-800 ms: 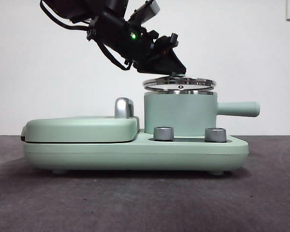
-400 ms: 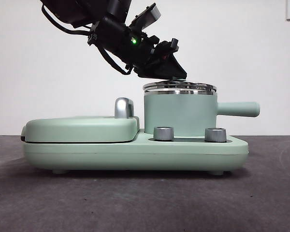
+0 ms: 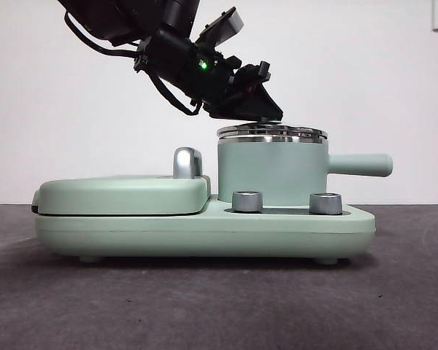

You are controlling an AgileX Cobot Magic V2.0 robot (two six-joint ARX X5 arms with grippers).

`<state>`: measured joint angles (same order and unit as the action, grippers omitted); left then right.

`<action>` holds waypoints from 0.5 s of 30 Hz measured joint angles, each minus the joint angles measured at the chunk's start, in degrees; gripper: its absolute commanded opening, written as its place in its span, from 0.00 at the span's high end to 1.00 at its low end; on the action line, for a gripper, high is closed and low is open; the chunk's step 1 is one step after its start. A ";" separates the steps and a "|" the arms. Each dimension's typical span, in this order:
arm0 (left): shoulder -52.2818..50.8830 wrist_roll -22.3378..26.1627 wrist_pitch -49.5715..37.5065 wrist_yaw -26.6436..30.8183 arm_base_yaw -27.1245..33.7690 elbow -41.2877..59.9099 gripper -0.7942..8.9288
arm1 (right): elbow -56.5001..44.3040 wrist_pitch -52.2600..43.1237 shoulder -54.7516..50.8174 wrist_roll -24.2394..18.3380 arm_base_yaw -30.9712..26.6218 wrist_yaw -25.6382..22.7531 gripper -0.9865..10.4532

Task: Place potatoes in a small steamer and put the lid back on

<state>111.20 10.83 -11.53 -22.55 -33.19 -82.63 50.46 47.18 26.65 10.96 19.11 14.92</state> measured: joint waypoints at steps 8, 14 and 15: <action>0.66 0.35 -0.28 -0.31 0.07 -0.48 0.90 | 0.00 0.02 0.00 0.00 0.00 0.00 0.69; 0.72 1.92 2.75 -0.33 0.09 -1.53 0.90 | 0.00 0.76 0.00 0.00 0.00 0.00 0.69; 0.72 2.25 3.39 -0.33 0.09 -1.66 0.90 | 0.00 0.92 0.00 0.00 0.00 0.02 0.69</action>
<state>111.92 13.08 -8.14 -22.87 -33.10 -84.29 50.46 48.10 26.65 10.96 19.11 14.94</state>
